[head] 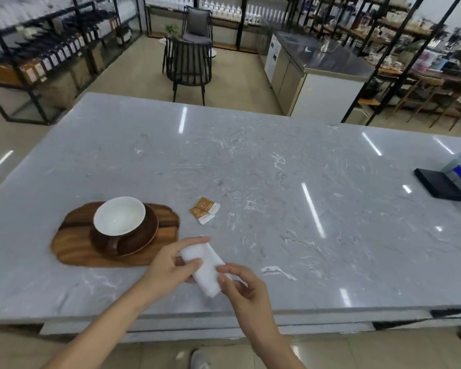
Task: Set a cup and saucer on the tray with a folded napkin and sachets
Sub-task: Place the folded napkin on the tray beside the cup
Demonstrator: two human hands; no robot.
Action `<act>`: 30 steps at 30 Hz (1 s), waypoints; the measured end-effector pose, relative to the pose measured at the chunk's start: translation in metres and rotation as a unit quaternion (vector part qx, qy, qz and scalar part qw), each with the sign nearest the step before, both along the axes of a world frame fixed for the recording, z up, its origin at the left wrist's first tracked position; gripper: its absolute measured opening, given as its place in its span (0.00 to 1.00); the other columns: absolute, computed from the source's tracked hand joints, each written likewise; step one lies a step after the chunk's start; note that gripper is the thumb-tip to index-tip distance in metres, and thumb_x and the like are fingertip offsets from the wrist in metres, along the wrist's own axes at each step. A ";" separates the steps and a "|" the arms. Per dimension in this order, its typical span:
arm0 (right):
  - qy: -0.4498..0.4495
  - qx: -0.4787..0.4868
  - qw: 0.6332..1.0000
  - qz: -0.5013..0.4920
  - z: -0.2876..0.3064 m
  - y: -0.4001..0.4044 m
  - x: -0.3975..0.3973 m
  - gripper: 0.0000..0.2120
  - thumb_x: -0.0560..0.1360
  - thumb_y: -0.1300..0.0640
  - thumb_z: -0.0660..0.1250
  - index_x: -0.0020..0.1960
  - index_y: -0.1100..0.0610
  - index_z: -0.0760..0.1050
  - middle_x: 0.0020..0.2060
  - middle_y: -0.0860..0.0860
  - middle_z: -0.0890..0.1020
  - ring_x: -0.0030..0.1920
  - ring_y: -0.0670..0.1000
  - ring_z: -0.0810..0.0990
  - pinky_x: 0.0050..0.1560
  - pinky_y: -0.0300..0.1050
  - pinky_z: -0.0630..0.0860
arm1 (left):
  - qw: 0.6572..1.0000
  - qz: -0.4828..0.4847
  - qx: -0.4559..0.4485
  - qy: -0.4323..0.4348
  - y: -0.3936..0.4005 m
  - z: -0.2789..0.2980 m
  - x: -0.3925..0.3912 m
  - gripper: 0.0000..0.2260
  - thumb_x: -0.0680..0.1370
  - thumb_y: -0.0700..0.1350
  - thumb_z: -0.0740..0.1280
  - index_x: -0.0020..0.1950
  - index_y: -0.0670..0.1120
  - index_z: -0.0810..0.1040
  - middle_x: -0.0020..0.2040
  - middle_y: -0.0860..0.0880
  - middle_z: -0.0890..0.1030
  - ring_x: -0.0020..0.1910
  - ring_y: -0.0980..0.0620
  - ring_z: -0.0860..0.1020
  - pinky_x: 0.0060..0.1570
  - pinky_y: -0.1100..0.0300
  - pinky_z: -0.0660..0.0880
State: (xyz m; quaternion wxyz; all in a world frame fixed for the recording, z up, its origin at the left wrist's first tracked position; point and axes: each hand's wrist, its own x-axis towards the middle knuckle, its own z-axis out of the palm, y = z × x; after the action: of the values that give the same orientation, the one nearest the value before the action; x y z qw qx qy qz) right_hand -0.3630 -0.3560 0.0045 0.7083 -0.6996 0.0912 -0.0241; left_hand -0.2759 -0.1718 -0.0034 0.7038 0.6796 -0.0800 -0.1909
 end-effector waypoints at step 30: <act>-0.254 -0.350 0.901 0.033 -0.041 0.252 0.037 0.19 0.77 0.56 0.73 0.67 0.50 0.78 0.67 0.49 0.77 0.59 0.38 0.79 0.53 0.33 0.81 | 0.993 0.112 0.029 0.038 0.257 0.010 0.037 0.10 0.77 0.47 0.72 0.57 0.59 0.85 0.55 0.61 0.85 0.55 0.60 0.83 0.47 0.59 0.83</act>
State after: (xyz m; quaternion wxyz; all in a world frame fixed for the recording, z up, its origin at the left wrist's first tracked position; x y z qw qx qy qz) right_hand -0.3260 -0.1039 -0.0363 0.4176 -0.8750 -0.1293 -0.2081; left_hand -0.2393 0.0851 0.0070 0.7034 0.6965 0.0290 -0.1393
